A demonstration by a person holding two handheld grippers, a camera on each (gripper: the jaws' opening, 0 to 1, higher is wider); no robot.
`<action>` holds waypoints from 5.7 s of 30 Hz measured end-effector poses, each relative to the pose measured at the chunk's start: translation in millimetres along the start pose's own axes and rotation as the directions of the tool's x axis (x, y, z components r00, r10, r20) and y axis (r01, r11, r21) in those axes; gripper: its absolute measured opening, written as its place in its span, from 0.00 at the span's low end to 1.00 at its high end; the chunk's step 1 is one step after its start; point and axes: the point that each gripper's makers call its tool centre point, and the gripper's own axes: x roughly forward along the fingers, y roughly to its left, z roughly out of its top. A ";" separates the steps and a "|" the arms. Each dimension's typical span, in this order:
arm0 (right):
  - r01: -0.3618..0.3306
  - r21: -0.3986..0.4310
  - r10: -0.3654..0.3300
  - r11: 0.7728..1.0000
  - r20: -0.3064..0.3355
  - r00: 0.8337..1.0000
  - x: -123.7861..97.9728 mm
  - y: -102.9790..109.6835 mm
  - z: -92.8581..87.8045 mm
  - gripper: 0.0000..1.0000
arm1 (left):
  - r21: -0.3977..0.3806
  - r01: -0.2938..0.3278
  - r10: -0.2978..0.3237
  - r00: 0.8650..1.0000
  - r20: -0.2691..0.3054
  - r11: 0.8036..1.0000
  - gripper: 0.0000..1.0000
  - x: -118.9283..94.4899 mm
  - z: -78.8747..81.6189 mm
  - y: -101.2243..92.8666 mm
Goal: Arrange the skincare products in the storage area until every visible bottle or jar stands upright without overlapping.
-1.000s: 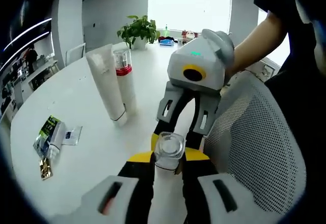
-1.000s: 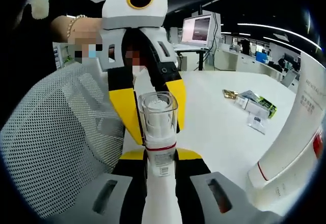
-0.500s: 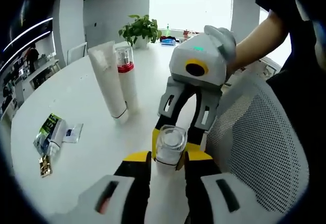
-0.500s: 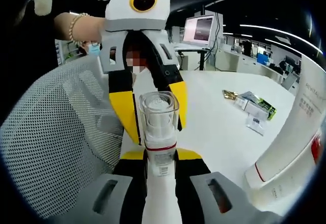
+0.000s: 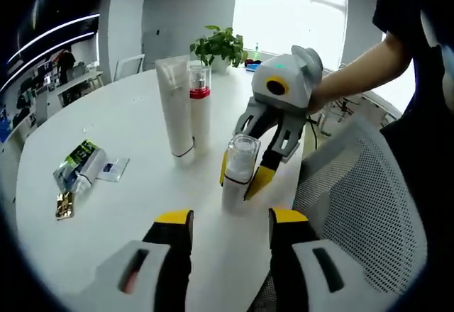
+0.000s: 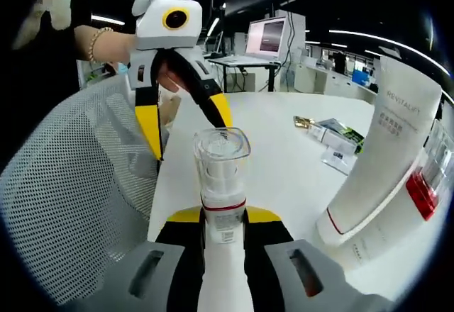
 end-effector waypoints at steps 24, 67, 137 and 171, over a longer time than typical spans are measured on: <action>0.065 0.014 -0.063 0.998 -0.081 0.995 -40.0 -71.8 -36.2 0.20 | -0.098 -0.122 0.121 0.993 -0.014 0.988 0.54 -18.8 -29.7 13.0; 0.164 0.066 -0.149 0.984 -0.188 0.971 -73.4 -68.7 -59.7 0.40 | -0.105 -0.173 0.177 0.984 0.023 0.979 0.60 -34.3 -30.7 22.7; 0.594 0.392 -0.609 0.703 -0.101 0.787 -112.0 -8.3 -7.5 0.99 | -0.284 -0.291 0.320 0.945 0.062 0.914 0.95 -81.0 -23.6 32.7; 0.610 0.347 -0.586 0.712 -0.183 0.789 -106.4 -6.5 -23.2 0.99 | -0.215 -0.270 0.268 0.963 -0.039 0.939 0.90 -43.6 -6.9 145.0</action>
